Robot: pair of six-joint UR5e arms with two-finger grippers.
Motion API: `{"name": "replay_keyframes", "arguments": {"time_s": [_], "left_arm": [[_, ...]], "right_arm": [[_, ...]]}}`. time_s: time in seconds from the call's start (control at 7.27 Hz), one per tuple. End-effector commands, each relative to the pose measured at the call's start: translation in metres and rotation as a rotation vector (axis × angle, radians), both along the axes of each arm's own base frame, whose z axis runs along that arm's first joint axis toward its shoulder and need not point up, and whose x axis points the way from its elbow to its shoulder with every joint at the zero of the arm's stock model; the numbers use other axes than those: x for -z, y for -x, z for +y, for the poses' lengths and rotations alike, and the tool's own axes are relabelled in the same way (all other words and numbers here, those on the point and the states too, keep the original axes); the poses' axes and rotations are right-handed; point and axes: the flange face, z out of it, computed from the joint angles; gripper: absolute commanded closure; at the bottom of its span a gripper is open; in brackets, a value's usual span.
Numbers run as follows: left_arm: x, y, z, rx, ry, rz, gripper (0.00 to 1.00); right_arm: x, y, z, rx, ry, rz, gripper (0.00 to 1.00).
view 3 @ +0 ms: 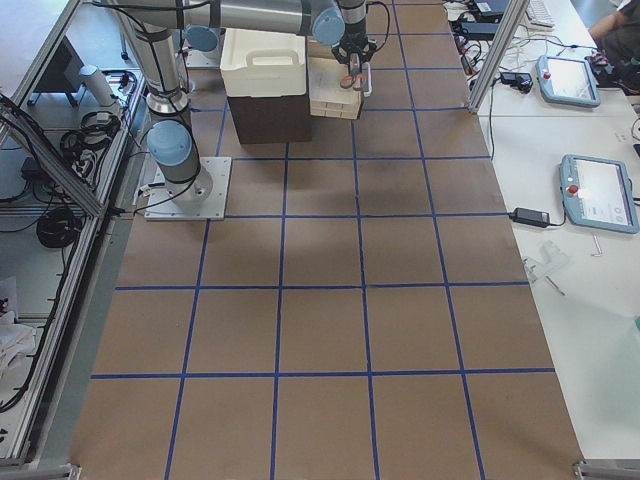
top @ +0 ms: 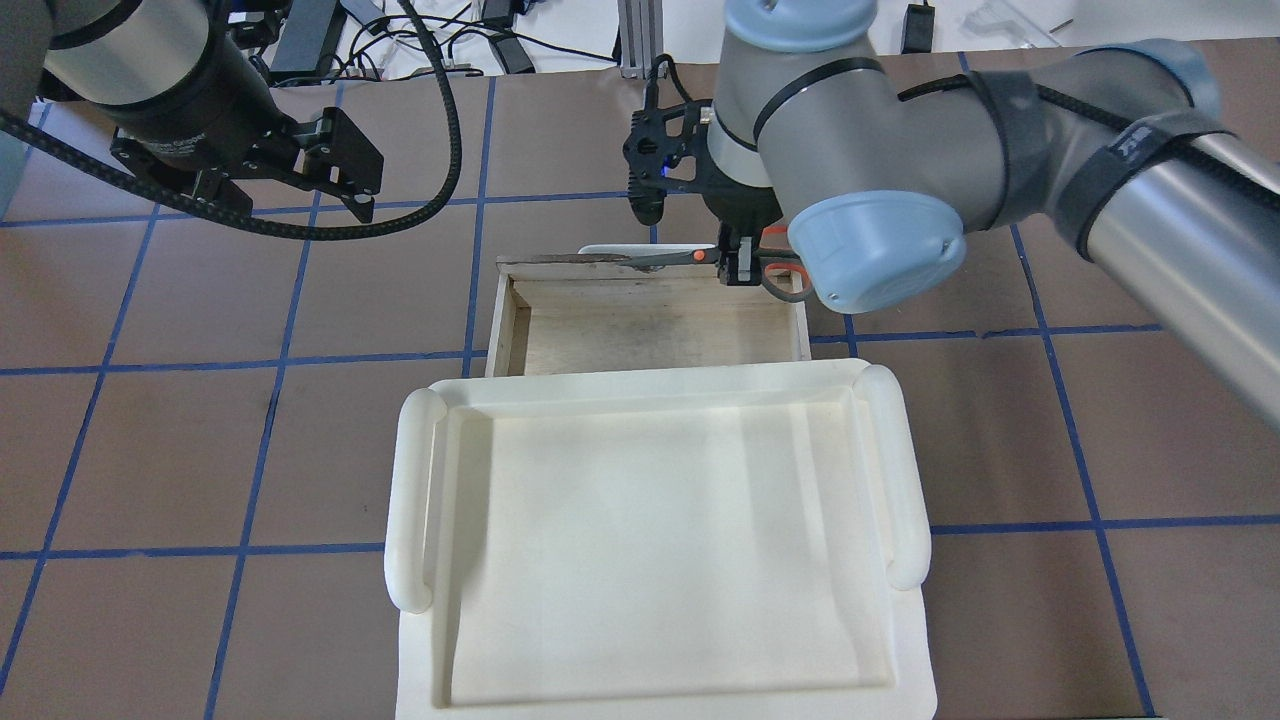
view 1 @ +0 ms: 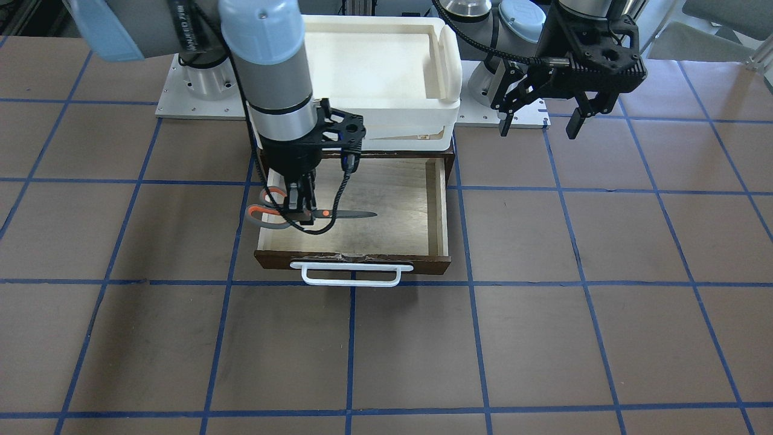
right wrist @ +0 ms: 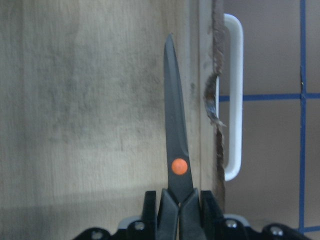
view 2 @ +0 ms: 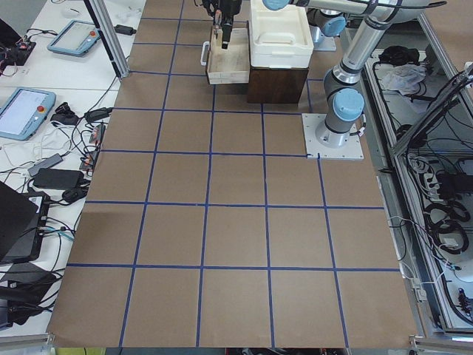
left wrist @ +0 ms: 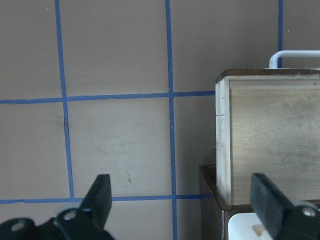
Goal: Put scissors in drawer and close it
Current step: 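Lower the scissors into the open drawer and open the right gripper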
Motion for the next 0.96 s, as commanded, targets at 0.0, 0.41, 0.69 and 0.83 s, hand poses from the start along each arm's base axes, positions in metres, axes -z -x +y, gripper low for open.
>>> {"name": "replay_keyframes", "arguments": {"time_s": [0.0,0.41,0.69,0.83], "left_arm": [[-0.001,0.000,0.000,0.000,0.001,0.000,0.00],[-0.001,0.000,0.000,0.000,0.001,0.000,0.00],[0.000,0.000,0.001,0.000,0.000,-0.002,0.00],[-0.001,0.000,0.001,0.001,0.000,-0.003,0.00]], "right_arm": [[0.017,-0.025,0.019,0.005,-0.007,-0.011,1.00],[0.038,-0.037,0.020,0.027,-0.004,-0.022,1.00],[0.062,-0.036,0.023,0.070,-0.033,-0.017,1.00],[0.069,-0.040,0.028,0.066,-0.033,-0.015,1.00]]}}
